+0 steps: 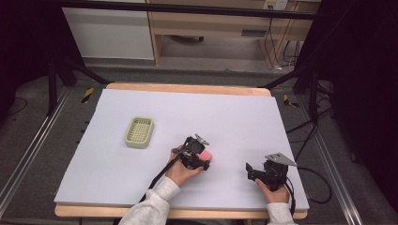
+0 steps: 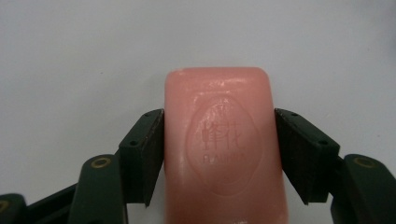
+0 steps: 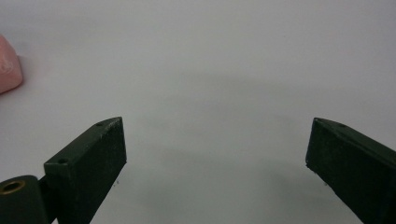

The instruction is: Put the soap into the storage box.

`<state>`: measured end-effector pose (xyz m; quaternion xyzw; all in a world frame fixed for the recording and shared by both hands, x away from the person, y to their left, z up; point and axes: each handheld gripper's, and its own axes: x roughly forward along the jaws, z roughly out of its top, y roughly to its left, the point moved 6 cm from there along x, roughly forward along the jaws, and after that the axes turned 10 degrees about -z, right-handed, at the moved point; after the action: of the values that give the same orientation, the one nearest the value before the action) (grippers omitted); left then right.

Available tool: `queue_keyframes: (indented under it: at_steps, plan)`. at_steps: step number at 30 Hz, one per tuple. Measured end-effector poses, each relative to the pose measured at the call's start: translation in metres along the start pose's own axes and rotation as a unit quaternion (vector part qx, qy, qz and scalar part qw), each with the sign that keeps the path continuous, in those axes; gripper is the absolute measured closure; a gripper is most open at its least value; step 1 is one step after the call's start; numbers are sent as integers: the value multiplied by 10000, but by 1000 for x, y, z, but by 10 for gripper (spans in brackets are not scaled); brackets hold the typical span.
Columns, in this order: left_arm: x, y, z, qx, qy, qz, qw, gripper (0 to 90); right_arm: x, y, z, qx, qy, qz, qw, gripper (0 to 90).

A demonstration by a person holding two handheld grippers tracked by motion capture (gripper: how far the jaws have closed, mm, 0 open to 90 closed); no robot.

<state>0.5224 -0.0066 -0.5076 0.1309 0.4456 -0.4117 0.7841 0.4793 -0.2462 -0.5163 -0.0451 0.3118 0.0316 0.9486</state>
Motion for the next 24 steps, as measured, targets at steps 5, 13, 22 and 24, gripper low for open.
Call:
queue_keyframes:
  at_steps: [5,13,22,24]
  plan:
    - [1,0,-1,39,41,-13,10000,354,0,0,0,0,6,7,10000,54]
    - [2,2,-1,83,83,4,9999,368,0,0,0,0,22,4,10000,54]
    - [1,1,-2,73,95,26,9999,371,1,0,0,9,27,8,10000,54]
    - [0,1,-3,40,104,-20,9999,371,1,0,0,14,35,7,10000,54]
